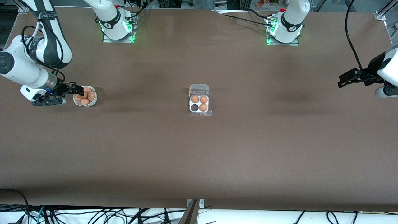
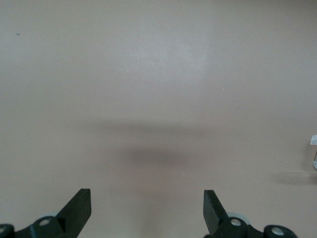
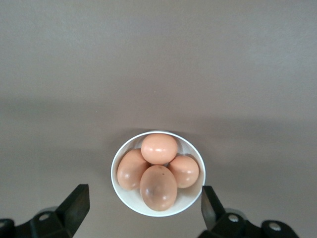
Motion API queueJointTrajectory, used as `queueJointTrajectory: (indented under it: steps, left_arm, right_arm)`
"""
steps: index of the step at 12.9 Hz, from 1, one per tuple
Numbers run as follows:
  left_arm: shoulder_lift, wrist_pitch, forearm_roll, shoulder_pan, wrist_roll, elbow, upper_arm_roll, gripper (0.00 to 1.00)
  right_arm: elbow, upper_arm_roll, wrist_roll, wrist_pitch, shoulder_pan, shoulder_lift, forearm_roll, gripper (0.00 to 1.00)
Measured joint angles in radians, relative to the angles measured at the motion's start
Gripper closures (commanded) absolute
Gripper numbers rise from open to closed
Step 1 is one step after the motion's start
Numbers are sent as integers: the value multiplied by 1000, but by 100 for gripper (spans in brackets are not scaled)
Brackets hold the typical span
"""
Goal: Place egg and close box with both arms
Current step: 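Move the right gripper over the white bowl of eggs, then lower the right gripper and close it on a brown egg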
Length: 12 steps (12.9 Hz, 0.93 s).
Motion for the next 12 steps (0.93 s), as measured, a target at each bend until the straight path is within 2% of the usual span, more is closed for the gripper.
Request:
queueJointTrajectory:
  steps: [3,9,12]
  left_arm:
    - [0,0,0,0,0,0,0,0]
    - [0,0,0,0,0,0,0,0]
    - [0,0,0,0,0,0,0,0]
  right_arm:
    - [-35,0,0,33,0,15,1,0]
    - [-38,0,0,37,0,70,5,1]
    - [-38,0,0,38,0,83,6,8]
